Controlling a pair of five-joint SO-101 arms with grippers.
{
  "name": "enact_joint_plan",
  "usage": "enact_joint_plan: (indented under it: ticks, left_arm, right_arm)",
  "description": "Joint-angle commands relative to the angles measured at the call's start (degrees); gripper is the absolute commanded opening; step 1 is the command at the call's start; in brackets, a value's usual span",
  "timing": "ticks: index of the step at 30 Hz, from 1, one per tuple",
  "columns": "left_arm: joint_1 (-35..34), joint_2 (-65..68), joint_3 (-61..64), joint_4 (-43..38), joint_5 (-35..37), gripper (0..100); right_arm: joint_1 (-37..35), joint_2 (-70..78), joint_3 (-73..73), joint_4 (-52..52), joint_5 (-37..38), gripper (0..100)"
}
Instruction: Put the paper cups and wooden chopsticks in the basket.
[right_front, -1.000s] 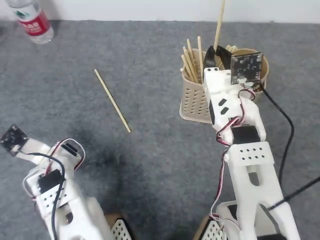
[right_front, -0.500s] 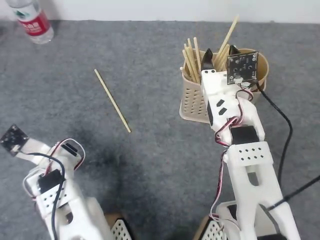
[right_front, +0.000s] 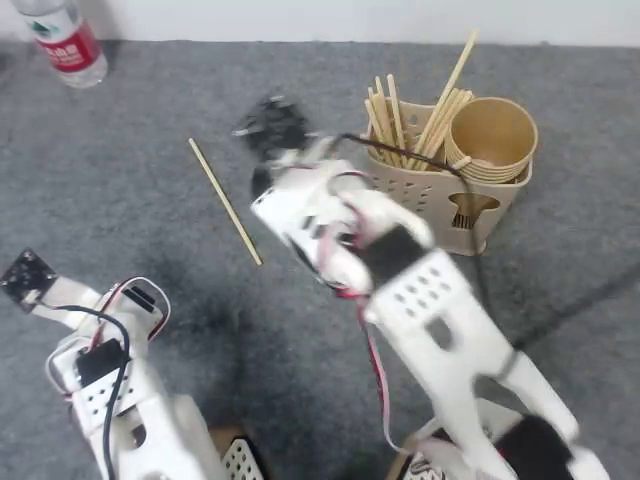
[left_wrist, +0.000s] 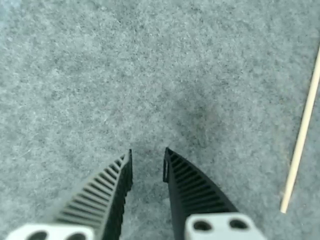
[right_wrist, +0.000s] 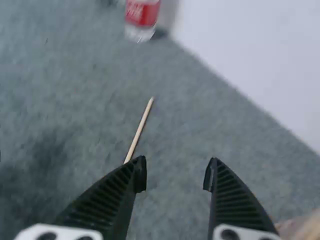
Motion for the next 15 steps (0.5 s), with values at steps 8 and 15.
enact_joint_plan:
  ticks: [8,15]
  left_arm:
    - [0.09,-0.79,-1.01,-0.62,-0.18,9]
    - [-0.09,-0.79,-1.01,-0.62,-0.09,9]
  right_arm:
    - [-1.71,17.54,-18.37,9.63,1.49,19.9]
    - [-5.41,29.76,-25.49,9.80,1.67,19.9]
